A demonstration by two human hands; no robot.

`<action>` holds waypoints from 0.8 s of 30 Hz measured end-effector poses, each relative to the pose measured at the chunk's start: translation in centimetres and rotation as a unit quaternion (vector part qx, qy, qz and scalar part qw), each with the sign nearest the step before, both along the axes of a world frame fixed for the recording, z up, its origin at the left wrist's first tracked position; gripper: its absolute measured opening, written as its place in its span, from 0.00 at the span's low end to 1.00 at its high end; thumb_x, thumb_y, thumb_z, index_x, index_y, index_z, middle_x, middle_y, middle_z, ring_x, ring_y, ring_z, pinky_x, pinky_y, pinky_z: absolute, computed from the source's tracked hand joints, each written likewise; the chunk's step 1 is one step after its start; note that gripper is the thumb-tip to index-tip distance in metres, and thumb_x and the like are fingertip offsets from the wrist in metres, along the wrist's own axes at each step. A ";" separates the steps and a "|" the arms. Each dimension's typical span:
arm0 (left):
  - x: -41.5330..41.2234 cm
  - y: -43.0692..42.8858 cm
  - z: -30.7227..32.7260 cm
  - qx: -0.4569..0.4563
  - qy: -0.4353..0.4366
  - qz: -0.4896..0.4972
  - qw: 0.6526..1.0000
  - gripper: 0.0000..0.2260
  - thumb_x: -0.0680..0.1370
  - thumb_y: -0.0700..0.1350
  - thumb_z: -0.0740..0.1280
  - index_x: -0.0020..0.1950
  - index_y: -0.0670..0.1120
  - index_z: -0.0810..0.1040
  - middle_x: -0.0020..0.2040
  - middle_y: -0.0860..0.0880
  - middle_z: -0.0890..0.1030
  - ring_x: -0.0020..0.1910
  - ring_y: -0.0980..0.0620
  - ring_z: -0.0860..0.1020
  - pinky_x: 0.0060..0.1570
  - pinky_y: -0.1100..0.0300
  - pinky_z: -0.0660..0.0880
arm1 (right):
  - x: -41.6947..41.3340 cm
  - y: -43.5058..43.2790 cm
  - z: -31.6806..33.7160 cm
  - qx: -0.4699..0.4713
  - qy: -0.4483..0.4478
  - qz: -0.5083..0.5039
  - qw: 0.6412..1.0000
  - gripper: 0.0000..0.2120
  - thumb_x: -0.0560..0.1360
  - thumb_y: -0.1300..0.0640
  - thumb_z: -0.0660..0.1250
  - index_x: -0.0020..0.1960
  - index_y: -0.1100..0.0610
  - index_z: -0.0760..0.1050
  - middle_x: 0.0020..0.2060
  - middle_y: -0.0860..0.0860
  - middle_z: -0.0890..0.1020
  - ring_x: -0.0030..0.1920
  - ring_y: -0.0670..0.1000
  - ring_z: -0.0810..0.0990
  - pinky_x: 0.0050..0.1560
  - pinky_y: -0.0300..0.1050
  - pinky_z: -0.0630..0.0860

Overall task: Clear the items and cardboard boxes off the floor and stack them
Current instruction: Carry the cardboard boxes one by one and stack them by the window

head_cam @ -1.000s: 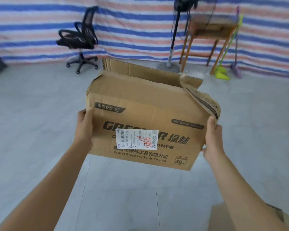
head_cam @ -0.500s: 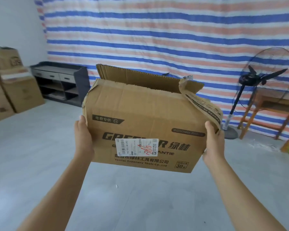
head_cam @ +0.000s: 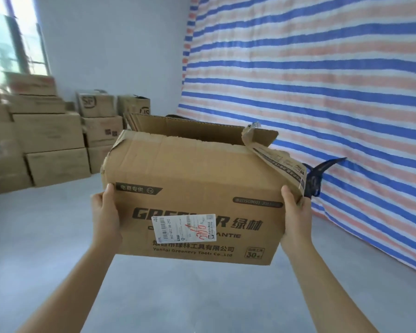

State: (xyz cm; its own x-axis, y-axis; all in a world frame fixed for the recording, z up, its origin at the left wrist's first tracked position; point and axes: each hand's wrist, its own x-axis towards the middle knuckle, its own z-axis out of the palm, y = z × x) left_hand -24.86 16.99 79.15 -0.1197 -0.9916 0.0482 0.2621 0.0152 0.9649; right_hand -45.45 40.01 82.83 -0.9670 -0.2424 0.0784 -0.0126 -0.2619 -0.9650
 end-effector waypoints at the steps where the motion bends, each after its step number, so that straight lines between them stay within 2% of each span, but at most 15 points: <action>1: -0.1 -0.8 -0.2 0.002 0.000 0.024 1.000 0.13 0.80 0.57 0.54 0.49 0.47 0.65 0.42 0.53 0.68 0.52 0.49 0.67 0.51 0.52 0.64 | -1.0 -1.7 0.0 -0.001 0.002 0.014 1.000 0.18 0.75 0.46 0.64 0.62 0.50 0.63 0.45 0.45 0.74 0.43 0.43 0.73 0.39 0.42 0.71; 4: 0.3 -3.3 -0.9 0.011 -0.001 0.086 0.996 0.14 0.80 0.56 0.55 0.53 0.46 0.64 0.42 0.53 0.68 0.50 0.50 0.68 0.51 0.53 0.66 | -3.0 -7.6 -0.5 0.010 -0.001 0.062 0.998 0.16 0.76 0.47 0.64 0.59 0.52 0.63 0.42 0.44 0.73 0.42 0.43 0.73 0.37 0.41 0.70; 6: 0.6 -5.9 -1.4 0.017 -0.009 0.122 0.992 0.14 0.80 0.56 0.55 0.55 0.46 0.64 0.43 0.53 0.69 0.46 0.52 0.70 0.48 0.53 0.66 | -4.0 -12.3 -1.3 0.021 -0.006 0.102 0.995 0.16 0.76 0.47 0.64 0.57 0.51 0.63 0.43 0.45 0.73 0.42 0.43 0.73 0.38 0.42 0.70; 9: 1.5 -10.6 -2.7 0.026 -0.017 0.173 0.984 0.14 0.80 0.55 0.55 0.55 0.45 0.64 0.43 0.51 0.69 0.41 0.55 0.69 0.41 0.56 0.66 | -5.1 -20.1 -2.5 0.041 -0.013 0.162 0.986 0.16 0.75 0.46 0.64 0.57 0.51 0.63 0.44 0.46 0.73 0.43 0.43 0.72 0.46 0.47 0.70; 12: 1.6 -16.2 -4.3 0.022 -0.038 0.207 0.977 0.14 0.81 0.55 0.55 0.54 0.44 0.64 0.42 0.50 0.69 0.40 0.55 0.70 0.36 0.58 0.66 | -5.7 -28.2 -3.6 0.072 -0.006 0.195 0.978 0.16 0.76 0.45 0.63 0.56 0.52 0.62 0.41 0.45 0.71 0.41 0.43 0.71 0.47 0.48 0.68; 18: -2.4 -28.7 -4.6 0.036 -0.020 0.223 0.974 0.15 0.80 0.56 0.55 0.52 0.44 0.63 0.41 0.50 0.69 0.39 0.54 0.70 0.37 0.57 0.67 | -9.7 -42.7 -2.6 0.083 0.015 0.217 0.972 0.16 0.76 0.46 0.62 0.58 0.51 0.62 0.45 0.47 0.71 0.43 0.46 0.71 0.48 0.47 0.66; 21: -6.8 -34.8 -3.6 0.034 -0.017 0.203 0.978 0.14 0.80 0.56 0.55 0.52 0.44 0.62 0.42 0.50 0.69 0.41 0.53 0.70 0.39 0.56 0.68 | -13.8 -47.8 -1.8 0.081 0.023 0.197 0.977 0.19 0.77 0.45 0.62 0.62 0.53 0.63 0.48 0.48 0.71 0.48 0.49 0.71 0.50 0.47 0.67; 24: -12.2 -39.8 -3.8 0.033 -0.031 0.181 0.982 0.15 0.80 0.56 0.55 0.53 0.44 0.63 0.42 0.50 0.69 0.42 0.53 0.70 0.41 0.54 0.68 | -19.1 -52.0 -2.7 0.089 0.021 0.173 0.981 0.18 0.76 0.44 0.62 0.60 0.51 0.63 0.50 0.48 0.71 0.51 0.50 0.70 0.51 0.48 0.67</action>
